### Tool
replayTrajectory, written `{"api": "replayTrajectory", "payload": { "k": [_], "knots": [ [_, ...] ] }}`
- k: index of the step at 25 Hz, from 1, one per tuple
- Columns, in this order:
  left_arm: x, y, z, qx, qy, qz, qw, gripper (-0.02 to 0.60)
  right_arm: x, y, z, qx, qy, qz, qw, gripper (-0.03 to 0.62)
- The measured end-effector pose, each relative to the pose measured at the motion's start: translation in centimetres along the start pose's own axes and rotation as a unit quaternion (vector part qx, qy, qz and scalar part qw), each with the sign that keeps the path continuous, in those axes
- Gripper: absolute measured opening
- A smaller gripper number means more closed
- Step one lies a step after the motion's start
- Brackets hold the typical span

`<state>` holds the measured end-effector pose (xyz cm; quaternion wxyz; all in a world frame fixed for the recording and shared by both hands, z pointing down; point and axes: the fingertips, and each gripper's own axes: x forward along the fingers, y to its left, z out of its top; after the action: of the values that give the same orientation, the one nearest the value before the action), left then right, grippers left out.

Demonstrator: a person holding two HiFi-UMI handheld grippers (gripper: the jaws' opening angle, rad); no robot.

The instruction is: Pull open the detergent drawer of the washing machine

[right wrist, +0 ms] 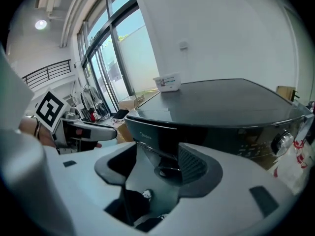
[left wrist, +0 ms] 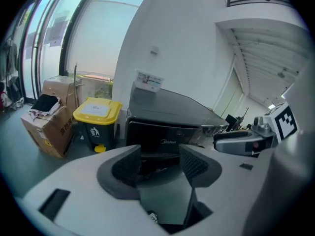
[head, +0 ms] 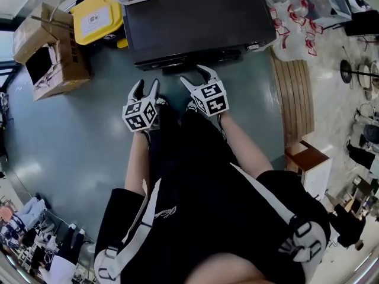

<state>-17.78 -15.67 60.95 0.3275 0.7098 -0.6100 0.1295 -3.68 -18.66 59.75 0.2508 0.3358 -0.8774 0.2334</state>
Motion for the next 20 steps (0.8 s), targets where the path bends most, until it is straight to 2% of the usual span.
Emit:
{"api": "replayTrajectory", "payload": {
  "k": [5,11,19,20],
  "knots": [
    [2.2,1.8,0.5,0.014,0.010,0.010,0.9998,0.249,2.1,-1.0,-0.4,0.011,0.020,-0.002,1.000,0.263],
    [4.3,2.9,0.8,0.035,0.032,-0.006,0.9989,0.250,4.6,-1.9,-1.4,0.013,0.063,-0.011,0.998,0.262],
    [6.2,4.7,1.2,0.054,0.057,-0.029,0.9965,0.250,7.4,-2.2,-0.8,-0.003,0.094,-0.032,0.995,0.264],
    [6.3,4.7,1.2,0.053,0.057,-0.033,0.9964,0.249,7.5,-2.4,-0.7,-0.005,0.096,-0.040,0.995,0.247]
  ]
}}
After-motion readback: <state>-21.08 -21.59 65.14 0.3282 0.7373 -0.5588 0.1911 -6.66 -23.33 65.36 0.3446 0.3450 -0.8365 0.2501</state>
